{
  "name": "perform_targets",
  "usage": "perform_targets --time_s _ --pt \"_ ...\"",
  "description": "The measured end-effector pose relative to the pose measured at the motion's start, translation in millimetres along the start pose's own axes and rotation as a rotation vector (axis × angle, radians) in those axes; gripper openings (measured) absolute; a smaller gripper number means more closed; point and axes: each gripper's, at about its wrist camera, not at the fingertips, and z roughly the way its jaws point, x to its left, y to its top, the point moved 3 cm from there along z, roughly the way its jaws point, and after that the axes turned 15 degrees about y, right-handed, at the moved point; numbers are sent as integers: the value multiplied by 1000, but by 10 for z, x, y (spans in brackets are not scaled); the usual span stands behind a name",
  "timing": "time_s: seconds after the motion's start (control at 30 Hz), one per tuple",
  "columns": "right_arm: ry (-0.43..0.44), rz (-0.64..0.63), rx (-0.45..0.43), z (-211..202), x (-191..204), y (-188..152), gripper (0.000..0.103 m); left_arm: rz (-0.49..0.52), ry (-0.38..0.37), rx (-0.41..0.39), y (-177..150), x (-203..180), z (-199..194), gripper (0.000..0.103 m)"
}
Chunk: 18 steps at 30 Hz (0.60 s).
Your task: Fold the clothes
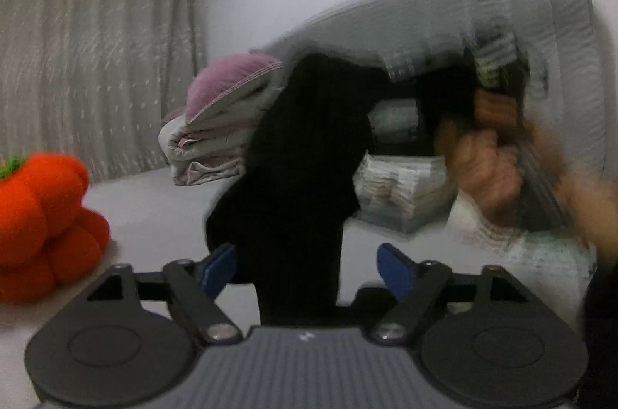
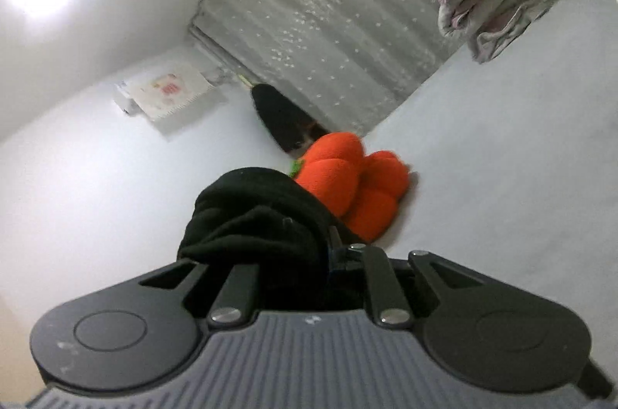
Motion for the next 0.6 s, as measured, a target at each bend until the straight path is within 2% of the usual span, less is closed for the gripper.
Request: perform_targets --time_s 0.03,0.1,0.17,0.2,0.23,0.3,0.33,0.5,0.6 --pt "19 -3 0 -22 20 24 16 61 28 -2 -27 -74 43 87" --pt "58 -6 3 -68 51 71 16 85 93 21 -81 -74 157 87" --pt "72 4 11 -107 57 118 17 12 120 50 -109 39 269 87" --pt "75 12 13 -122 47 115 17 -37 122 61 -112 94 322 84" --pt "81 21 14 -130 37 114 17 -87 122 72 -114 147 374 77" --pt "95 37 15 -123 23 118 17 -146 99 127 -125 178 488 14" --pt "94 34 17 -120 25 119 17 -164 90 162 -131 176 537 5" --pt "53 35 -3 -183 -38 108 17 -126 47 178 -211 86 432 3" --pt "22 45 -18 -232 -96 105 19 -164 87 196 -157 123 506 3"
